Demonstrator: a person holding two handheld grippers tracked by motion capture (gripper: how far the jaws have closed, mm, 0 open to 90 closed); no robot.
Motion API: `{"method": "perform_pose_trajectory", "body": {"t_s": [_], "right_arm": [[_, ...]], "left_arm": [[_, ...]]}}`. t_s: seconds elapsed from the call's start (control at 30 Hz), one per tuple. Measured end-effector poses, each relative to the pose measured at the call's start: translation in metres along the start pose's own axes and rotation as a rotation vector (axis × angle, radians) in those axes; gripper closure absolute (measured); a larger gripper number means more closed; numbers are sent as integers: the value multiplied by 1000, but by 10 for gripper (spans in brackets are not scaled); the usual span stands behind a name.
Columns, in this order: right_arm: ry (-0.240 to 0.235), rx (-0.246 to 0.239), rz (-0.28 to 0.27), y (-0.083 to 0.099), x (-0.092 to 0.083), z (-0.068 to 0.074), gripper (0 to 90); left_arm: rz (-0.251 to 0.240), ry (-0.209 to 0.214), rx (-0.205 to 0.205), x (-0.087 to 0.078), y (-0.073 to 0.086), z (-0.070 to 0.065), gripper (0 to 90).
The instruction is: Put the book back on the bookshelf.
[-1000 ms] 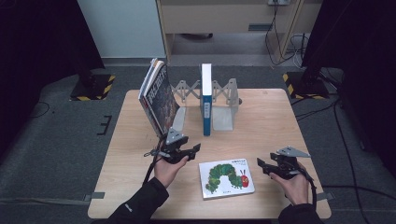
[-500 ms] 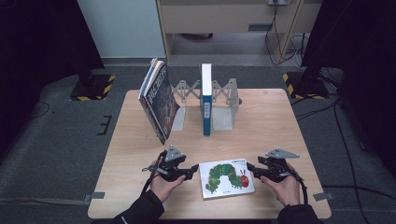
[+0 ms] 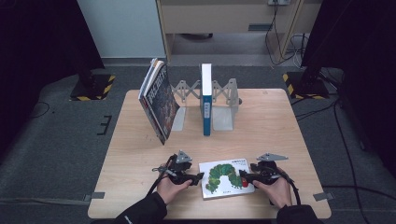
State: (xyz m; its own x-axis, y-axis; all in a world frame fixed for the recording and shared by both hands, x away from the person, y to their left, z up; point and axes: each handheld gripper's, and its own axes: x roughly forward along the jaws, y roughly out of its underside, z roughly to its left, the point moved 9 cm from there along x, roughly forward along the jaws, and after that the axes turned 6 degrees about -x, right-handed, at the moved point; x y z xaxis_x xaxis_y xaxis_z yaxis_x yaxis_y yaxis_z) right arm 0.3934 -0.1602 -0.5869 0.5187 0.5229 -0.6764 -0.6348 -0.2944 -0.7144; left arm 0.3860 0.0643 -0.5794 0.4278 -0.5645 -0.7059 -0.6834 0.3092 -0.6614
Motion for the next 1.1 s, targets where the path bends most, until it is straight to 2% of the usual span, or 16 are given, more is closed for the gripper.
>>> {"method": "perform_pose_trajectory", "body": {"t_s": [0.03, 0.17, 0.23, 0.37, 0.57, 0.7, 0.8, 1.1], "right_arm": [[-2, -2, 1, 0, 0, 0, 361], [-20, 19, -5, 0, 2, 2, 348], [-28, 30, -13, -1, 3, 2, 352], [-51, 35, -20, -2, 4, 4, 351], [-53, 35, -18, -2, 4, 4, 347], [-51, 35, -19, -2, 4, 4, 349], [-53, 41, -22, -3, 3, 4, 353], [-71, 60, -65, -8, -4, 4, 372]], "left_arm": [[14, -5, 6, 3, 2, -1, 288], [2, 27, -3, 8, 3, -5, 259], [5, 41, -23, 10, 3, -5, 246], [-9, 53, -3, 13, 2, -5, 213], [-43, 63, 16, 18, 0, -8, 182], [-76, 83, 35, 21, 0, -9, 179], [-79, 93, 44, 22, -1, -10, 173], [-93, 83, -1, 23, -2, -14, 177]]}}
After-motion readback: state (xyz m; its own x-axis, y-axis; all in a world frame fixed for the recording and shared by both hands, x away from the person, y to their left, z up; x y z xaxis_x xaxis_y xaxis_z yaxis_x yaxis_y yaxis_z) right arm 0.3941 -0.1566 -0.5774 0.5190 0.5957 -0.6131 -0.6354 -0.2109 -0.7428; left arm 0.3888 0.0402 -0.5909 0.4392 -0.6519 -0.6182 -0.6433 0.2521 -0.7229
